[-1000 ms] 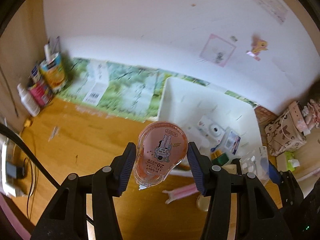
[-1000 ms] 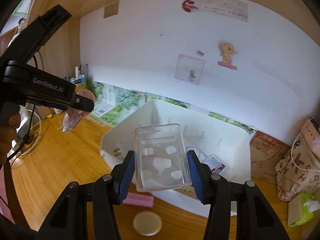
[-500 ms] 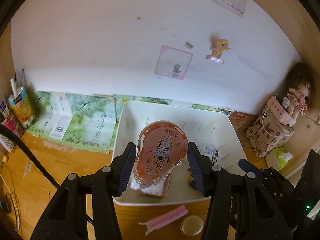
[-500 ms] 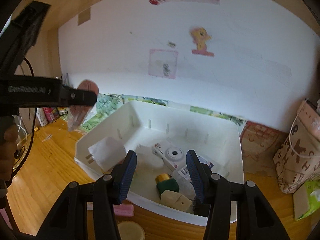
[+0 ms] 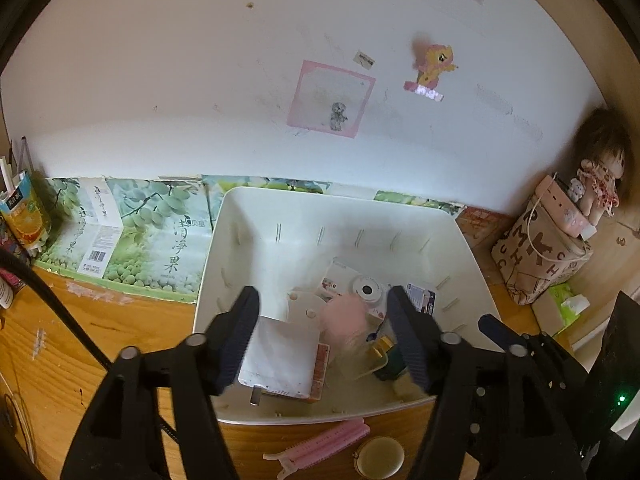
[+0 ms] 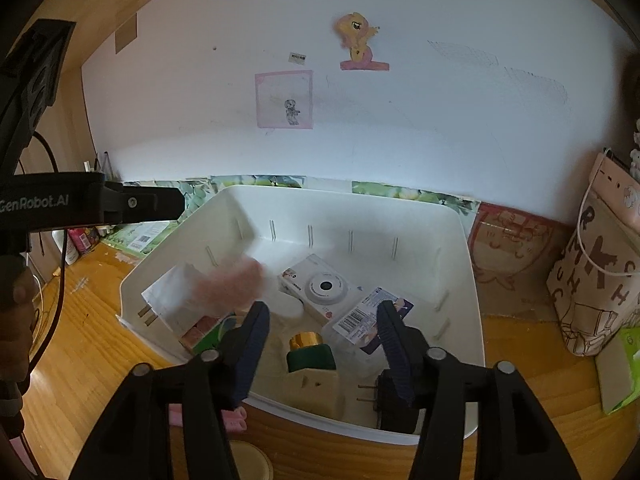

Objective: Organize rigid objects
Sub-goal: 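Lower the pink tape and clear box into the bin and open both grippers, then withdraw both grippers from the bin toward the pink roller and compact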

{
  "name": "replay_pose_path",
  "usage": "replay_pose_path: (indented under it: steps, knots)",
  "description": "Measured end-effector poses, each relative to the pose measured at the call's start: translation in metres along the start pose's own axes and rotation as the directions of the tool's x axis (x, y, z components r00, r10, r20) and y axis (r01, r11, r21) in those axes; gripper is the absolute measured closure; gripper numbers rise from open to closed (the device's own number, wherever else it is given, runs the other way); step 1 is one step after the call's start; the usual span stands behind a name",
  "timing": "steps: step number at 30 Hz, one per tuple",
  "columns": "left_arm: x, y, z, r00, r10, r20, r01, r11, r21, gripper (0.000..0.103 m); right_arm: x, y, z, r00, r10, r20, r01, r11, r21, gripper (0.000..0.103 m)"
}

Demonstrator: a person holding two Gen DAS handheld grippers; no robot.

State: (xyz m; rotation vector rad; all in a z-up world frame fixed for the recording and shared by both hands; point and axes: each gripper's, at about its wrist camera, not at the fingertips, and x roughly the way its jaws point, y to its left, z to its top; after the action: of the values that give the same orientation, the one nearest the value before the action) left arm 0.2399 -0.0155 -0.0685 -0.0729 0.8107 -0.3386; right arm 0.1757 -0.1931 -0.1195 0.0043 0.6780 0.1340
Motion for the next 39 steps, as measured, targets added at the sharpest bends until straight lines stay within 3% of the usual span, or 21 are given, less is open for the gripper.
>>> replay_pose_path:
  steps: [5, 19, 27, 39]
  knots:
    - [-0.01, 0.001, 0.001, 1.0, 0.007, 0.018, -0.007, 1.0, -0.008, 0.027, -0.007, 0.004, 0.003, 1.0, 0.008, 0.003, -0.008, 1.0, -0.001, 0.032]
    - [-0.074, 0.0, 0.001, 0.986, 0.008, 0.166, -0.003, 1.0, -0.029, 0.023, -0.053, 0.01, 0.012, 0.997, 0.017, 0.077, -0.019, 0.999, 0.03, 0.023]
    - [-0.106, 0.008, -0.005, 0.972, 0.037, 0.23, -0.022, 0.998, -0.065, 0.021, -0.077, 0.002, 0.011, 0.996, 0.041, 0.085, -0.053, 0.989, 0.137, 0.023]
    - [-0.126, 0.027, -0.026, 0.971, 0.09, 0.22, -0.063, 0.99, -0.126, 0.021, -0.094, -0.002, -0.012, 0.998, 0.059, 0.019, -0.062, 0.966, 0.25, 0.022]
